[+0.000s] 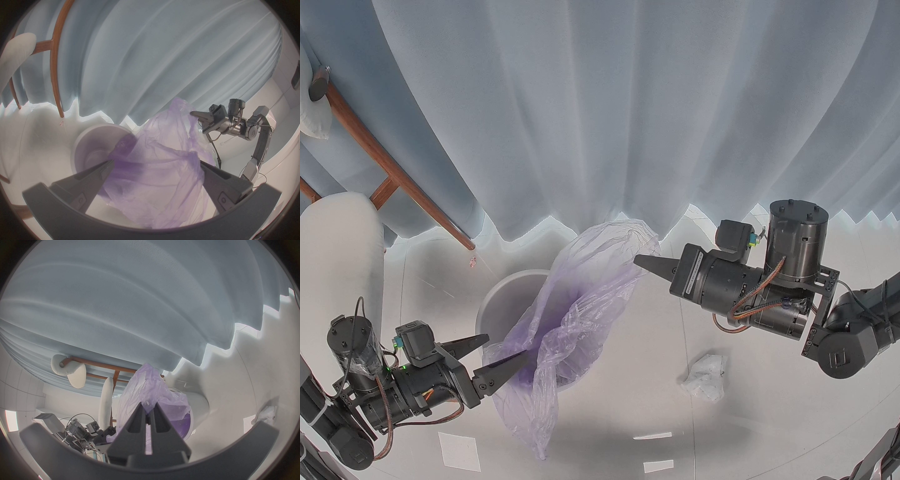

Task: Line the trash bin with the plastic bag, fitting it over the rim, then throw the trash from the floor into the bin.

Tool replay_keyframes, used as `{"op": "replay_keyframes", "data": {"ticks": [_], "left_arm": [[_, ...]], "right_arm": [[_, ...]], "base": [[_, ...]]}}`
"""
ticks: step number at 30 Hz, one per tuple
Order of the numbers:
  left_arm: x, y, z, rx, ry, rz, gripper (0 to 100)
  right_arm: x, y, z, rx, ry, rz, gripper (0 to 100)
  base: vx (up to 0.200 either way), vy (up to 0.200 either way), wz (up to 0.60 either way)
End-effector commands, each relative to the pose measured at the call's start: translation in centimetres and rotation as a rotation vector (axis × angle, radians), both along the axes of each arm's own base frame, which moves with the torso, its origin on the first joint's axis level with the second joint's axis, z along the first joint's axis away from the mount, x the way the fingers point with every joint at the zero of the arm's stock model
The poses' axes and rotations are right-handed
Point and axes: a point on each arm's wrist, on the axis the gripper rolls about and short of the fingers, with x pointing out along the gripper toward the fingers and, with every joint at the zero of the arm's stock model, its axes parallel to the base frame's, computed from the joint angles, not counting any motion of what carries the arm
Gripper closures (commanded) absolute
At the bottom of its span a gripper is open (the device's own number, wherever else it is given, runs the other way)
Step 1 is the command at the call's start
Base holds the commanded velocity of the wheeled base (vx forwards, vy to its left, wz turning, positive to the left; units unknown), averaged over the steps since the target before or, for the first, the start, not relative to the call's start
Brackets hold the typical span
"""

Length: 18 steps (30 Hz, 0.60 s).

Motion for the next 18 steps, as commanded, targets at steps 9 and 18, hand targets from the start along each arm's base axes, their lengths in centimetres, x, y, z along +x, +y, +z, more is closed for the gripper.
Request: {"op": "replay_keyframes", "data": {"ticks": [9,18], "left_arm": [[-0.1,-0.2,-3.3,0.139,0.106,-0.029,100],[0.9,-1.0,-2.6,0.105,0.068,-0.05,100]], "right_arm": [[-0.4,0.3,0.0,0.0,0.0,0.016,100],[-0.8,0.9,-0.6,-0.006,-0.007,0.04,100]], "base": [[0.0,0.0,0.0],[0.0,0.0,0.0]]}}
